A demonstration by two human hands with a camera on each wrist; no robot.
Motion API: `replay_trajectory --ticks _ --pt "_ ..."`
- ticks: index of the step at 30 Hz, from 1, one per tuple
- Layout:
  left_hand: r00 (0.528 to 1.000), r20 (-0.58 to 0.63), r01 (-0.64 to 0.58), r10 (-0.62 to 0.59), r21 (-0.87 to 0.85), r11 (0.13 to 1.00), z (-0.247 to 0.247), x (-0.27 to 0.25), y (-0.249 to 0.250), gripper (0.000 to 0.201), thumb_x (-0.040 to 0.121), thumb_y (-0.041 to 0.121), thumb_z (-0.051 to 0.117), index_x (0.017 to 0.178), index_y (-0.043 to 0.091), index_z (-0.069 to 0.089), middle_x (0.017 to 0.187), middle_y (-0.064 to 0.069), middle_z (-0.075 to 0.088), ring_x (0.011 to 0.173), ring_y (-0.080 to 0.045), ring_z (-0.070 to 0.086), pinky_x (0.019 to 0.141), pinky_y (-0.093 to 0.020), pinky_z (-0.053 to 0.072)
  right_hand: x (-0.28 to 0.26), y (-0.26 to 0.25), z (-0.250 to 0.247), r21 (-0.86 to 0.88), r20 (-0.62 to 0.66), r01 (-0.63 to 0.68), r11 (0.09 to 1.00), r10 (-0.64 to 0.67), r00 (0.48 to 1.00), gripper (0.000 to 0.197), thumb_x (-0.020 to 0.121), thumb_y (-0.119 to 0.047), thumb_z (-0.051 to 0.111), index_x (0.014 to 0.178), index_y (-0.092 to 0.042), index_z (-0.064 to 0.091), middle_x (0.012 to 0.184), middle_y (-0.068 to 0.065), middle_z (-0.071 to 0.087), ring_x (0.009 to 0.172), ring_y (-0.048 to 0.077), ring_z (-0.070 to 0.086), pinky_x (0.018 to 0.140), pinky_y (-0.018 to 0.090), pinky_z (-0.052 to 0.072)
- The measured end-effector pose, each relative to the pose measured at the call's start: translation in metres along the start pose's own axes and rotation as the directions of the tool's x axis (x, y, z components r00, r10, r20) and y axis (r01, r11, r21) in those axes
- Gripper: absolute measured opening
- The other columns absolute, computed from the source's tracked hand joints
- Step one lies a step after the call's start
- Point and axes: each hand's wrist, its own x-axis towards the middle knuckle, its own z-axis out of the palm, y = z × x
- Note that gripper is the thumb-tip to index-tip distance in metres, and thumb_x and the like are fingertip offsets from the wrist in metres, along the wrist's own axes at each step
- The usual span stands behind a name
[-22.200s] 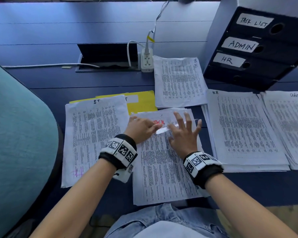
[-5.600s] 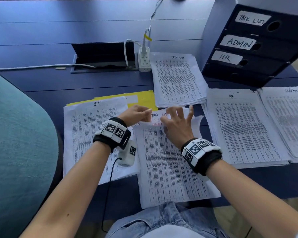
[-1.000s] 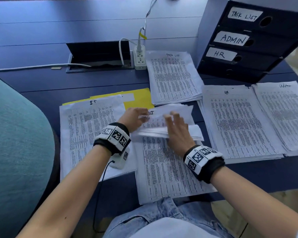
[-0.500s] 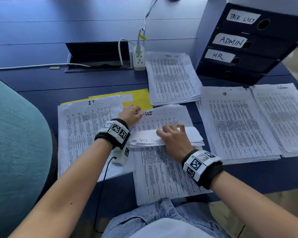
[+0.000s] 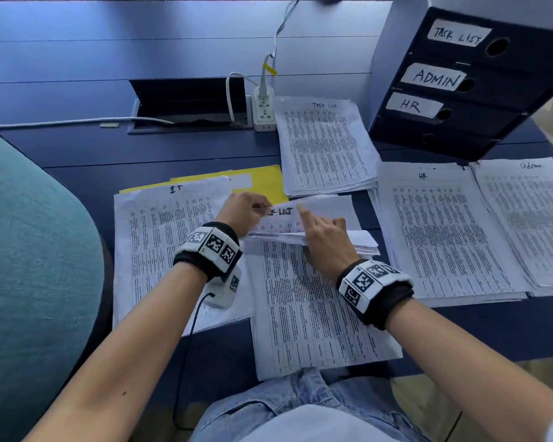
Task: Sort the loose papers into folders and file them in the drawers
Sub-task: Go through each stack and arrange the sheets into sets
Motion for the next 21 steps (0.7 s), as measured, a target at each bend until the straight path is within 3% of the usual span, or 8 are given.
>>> replay_trajectory --ticks 4,7,9,12,16,18,20,21 --pt "0.998 0.045 -0.034 0.04 -0.138 0.99 -0.004 -0.003 0.005 0.017 0.089 0.009 0.06 0.098 0.001 0.071 0.09 -0.011 0.067 0.079 -0.014 0.056 0.065 -0.008 0.039 0.011 0.006 -0.004 0.032 -0.011 -0.013 0.999 0.013 1.0 0.085 0.081 0.002 0.049 0.149 -0.011 0.0 0.124 0.004 0.051 0.101 0.021 0.054 0.09 0.035 0.033" --pt "0.991 0.127 -0.008 0.036 -0.219 0.976 -0.006 -0.002 0.004 0.016 0.09 0.008 0.057 0.085 -0.001 0.069 0.067 -0.006 0.053 0.055 0.001 0.044 0.054 -0.012 0.034 0.019 0.009 -0.009 -0.011 0.027 -0.02 1.0 0.02 0.999 0.078 0.082 -0.003 0.053 0.148 -0.014 0.013 0.131 0.006 0.042 0.107 0.023 0.053 0.091 0.037 0.033" --pt "0.988 0.152 0.021 0.014 -0.227 0.974 -0.007 -0.001 0.002 0.026 0.093 0.011 0.054 0.07 0.0 0.058 0.057 -0.002 0.037 0.047 -0.003 0.032 0.049 -0.019 0.027 0.023 0.01 -0.013 -0.041 0.051 -0.024 0.999 0.026 0.998 0.07 0.082 -0.006 0.055 0.144 -0.014 0.025 0.133 0.008 0.037 0.108 0.024 0.052 0.091 0.037 0.033" --pt "0.985 0.172 0.077 -0.032 -0.26 0.963 -0.009 -0.001 -0.002 0.028 0.095 0.013 0.05 0.07 0.003 0.055 0.053 0.001 0.03 0.04 -0.003 0.028 0.044 -0.017 0.022 0.022 0.01 -0.013 -0.1 0.056 -0.001 0.995 0.006 0.998 0.066 0.083 -0.007 0.053 0.143 -0.013 0.026 0.136 0.009 0.033 0.115 0.024 0.047 0.091 0.038 0.033" --pt "0.978 0.193 0.135 -0.079 -0.296 0.946 -0.01 -0.002 -0.009 0.032 0.095 0.009 0.048 0.063 0.012 0.051 0.054 0.0 0.034 0.042 -0.001 0.029 0.048 -0.022 0.026 0.018 0.01 -0.009 -0.126 0.037 0.014 0.992 -0.009 0.999 0.068 0.085 -0.005 0.049 0.147 -0.012 0.02 0.142 0.009 0.029 0.122 0.023 0.042 0.092 0.037 0.032" --pt "0.974 0.197 0.172 -0.113 -0.316 0.933 -0.011 -0.003 -0.009 0.032 0.094 0.009 0.049 0.063 0.015 0.051 0.056 -0.001 0.037 0.047 -0.007 0.033 0.05 -0.022 0.027 0.016 0.011 -0.007 -0.129 0.02 0.016 0.991 -0.014 1.0 0.067 0.085 -0.005 0.049 0.146 -0.012 0.023 0.144 0.009 0.029 0.124 0.024 0.04 0.091 0.037 0.031" --pt "0.971 0.191 0.199 -0.145 -0.304 0.932 -0.012 -0.002 -0.009 0.029 0.094 0.009 0.048 0.066 0.013 0.053 0.057 -0.001 0.04 0.049 -0.009 0.036 0.049 -0.02 0.03 0.016 0.013 -0.002 -0.123 -0.064 0.031 0.992 -0.039 0.997 0.059 0.081 -0.004 0.055 0.138 -0.011 0.04 0.14 0.009 0.038 0.122 0.026 0.041 0.089 0.039 0.031" --pt "0.97 0.181 0.214 -0.164 -0.299 0.93 -0.012 -0.002 -0.008 0.027 0.095 0.009 0.047 0.068 0.011 0.054 0.057 -0.001 0.041 0.049 -0.008 0.038 0.047 -0.017 0.032 0.015 0.014 0.002 -0.139 -0.128 0.05 0.989 -0.068 0.989 0.054 0.074 -0.002 0.062 0.126 -0.011 0.052 0.132 0.009 0.047 0.117 0.026 0.043 0.087 0.039 0.031"
